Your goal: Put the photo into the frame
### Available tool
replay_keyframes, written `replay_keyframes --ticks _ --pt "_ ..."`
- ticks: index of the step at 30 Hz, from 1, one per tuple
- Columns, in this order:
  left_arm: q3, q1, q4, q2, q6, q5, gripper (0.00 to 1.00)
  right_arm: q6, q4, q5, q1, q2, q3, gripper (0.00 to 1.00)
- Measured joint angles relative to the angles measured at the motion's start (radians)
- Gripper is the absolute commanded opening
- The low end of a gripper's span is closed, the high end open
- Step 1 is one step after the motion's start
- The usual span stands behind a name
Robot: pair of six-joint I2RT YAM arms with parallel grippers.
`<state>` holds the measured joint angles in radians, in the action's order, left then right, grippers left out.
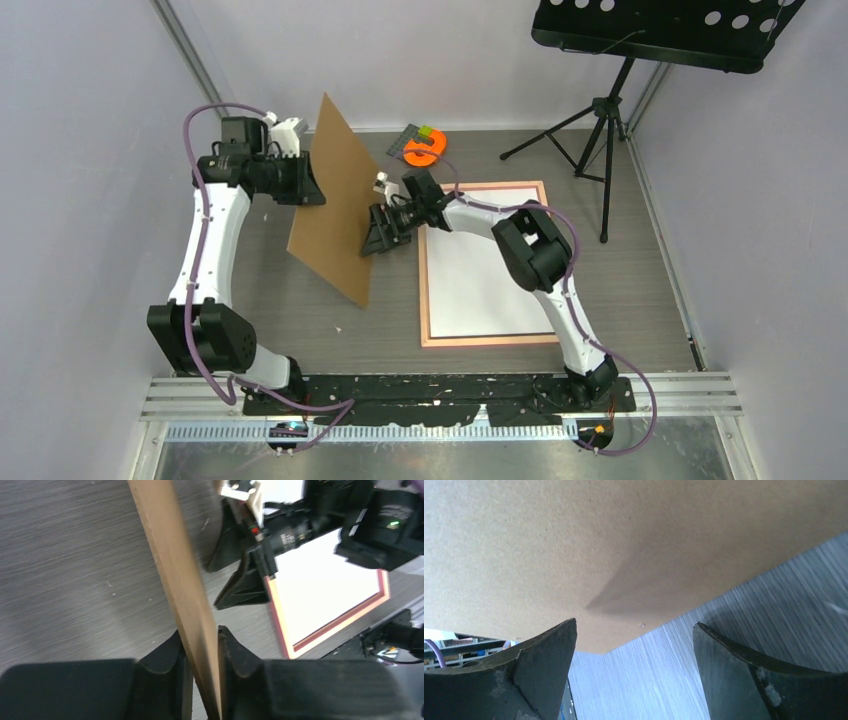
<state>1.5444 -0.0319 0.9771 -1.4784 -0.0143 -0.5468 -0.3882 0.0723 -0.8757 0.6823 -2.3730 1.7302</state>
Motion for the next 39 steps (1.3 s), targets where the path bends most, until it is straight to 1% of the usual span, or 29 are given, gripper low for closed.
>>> replay_keyframes --ticks 1,2,4,7,13,16,19,23,28,30,34,39 --pt "0.007 0.006 0.008 0.0 0.001 0.019 0.01 0.0 0.011 0.013 -0.005 0.014 -0.011 0.94" --pt "0.012 0.012 0.015 0.0 0.006 0.043 0.0 -0.004 0.024 0.026 -0.013 0.032 -0.024 0.95" --pt "0.023 0.027 0.031 -0.001 0.016 0.091 0.0 -0.01 0.043 0.051 -0.034 0.08 -0.054 0.95" --pt "0.061 0.074 0.076 -0.013 0.011 0.119 0.0 -0.017 0.082 0.091 -0.08 0.166 -0.08 0.95" --pt "0.176 0.176 0.137 -0.055 -0.005 0.237 0.0 -0.056 0.109 0.142 -0.168 0.351 -0.077 0.95" --pt "0.203 0.238 0.158 -0.058 -0.003 0.314 0.0 -0.102 0.106 0.142 -0.193 0.399 -0.065 0.95" --pt "0.206 0.296 0.165 -0.058 0.007 0.367 0.03 -0.17 0.086 0.128 -0.201 0.41 -0.06 0.95" --pt "0.181 0.37 0.148 -0.053 0.044 0.427 0.09 -0.257 0.065 0.105 -0.204 0.409 -0.061 0.95" --pt "0.132 0.459 0.093 -0.023 0.096 0.476 0.22 -0.367 -0.031 0.078 -0.204 0.415 -0.089 0.96" --pt "0.123 0.491 0.082 -0.02 0.116 0.48 0.25 -0.406 -0.077 0.075 -0.204 0.428 -0.127 0.96" --pt "0.12 0.54 0.073 -0.026 0.148 0.479 0.26 -0.458 -0.122 0.074 -0.204 0.47 -0.2 0.96" --pt "0.144 0.563 0.071 -0.059 0.17 0.474 0.26 -0.5 -0.174 0.081 -0.205 0.546 -0.262 0.96"
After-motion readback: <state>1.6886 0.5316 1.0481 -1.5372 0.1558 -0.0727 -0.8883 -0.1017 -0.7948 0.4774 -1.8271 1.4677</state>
